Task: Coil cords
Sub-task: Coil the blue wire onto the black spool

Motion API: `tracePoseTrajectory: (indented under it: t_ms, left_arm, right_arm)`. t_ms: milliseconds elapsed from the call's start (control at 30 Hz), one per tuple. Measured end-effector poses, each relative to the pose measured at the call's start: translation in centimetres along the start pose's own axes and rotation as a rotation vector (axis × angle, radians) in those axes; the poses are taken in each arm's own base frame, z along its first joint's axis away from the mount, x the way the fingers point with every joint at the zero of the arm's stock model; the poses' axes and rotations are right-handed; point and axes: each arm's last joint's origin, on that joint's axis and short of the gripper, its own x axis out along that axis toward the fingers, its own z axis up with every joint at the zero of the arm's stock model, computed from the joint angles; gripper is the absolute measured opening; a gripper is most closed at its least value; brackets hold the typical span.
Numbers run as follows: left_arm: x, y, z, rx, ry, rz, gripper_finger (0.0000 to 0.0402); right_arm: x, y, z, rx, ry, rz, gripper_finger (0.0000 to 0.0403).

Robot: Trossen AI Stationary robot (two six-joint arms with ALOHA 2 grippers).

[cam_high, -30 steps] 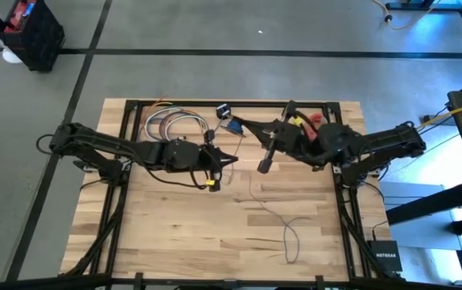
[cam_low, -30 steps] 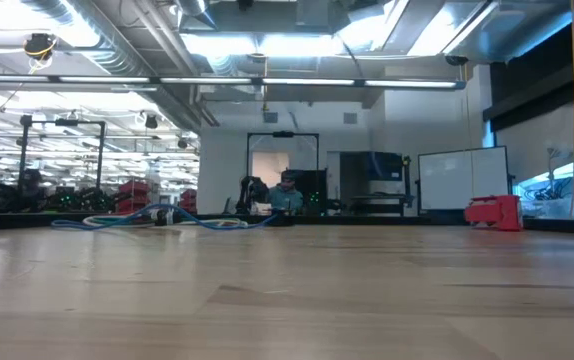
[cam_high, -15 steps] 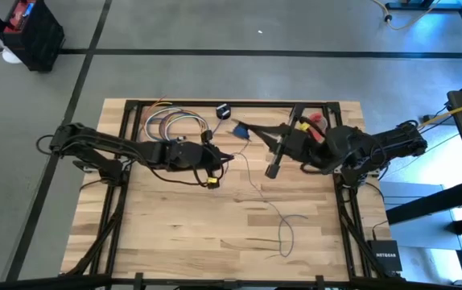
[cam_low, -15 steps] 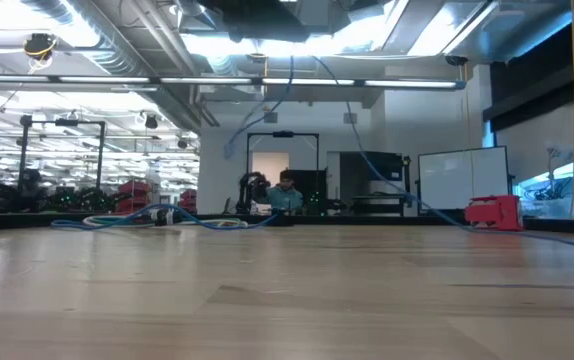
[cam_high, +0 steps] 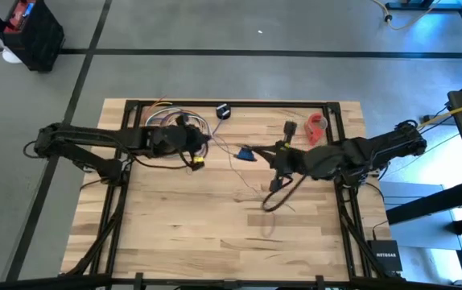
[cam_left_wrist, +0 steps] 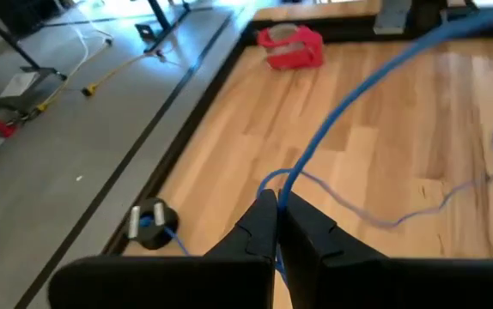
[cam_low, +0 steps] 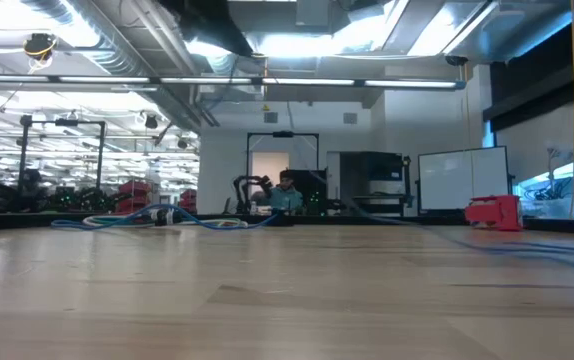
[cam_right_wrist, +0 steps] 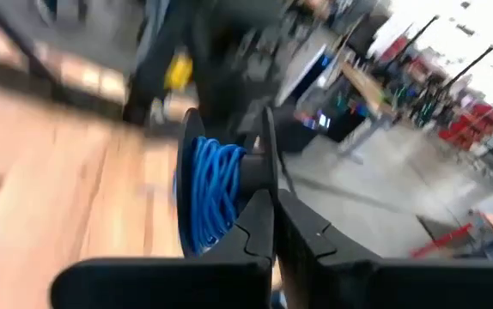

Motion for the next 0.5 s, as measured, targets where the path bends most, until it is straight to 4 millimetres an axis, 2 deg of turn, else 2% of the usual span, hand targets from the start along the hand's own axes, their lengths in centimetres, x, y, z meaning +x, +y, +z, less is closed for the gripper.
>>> tracePoseTrajectory:
  t_ms: [200, 500]
  left_arm:
    - [-2.7, 1.4, 0.5, -0.033, -0.06, -0.004, 0.0]
    - [-6.1, 3.0, 1.0, -0.095, -0.158, -0.014, 0.0]
  right_arm:
    - [1.5, 1.3, -2.0, -0.044, 0.135, 0.009, 0.0005]
    - [3.7, 1.5, -5.1, -0.055, 0.258, -0.016, 0.0005]
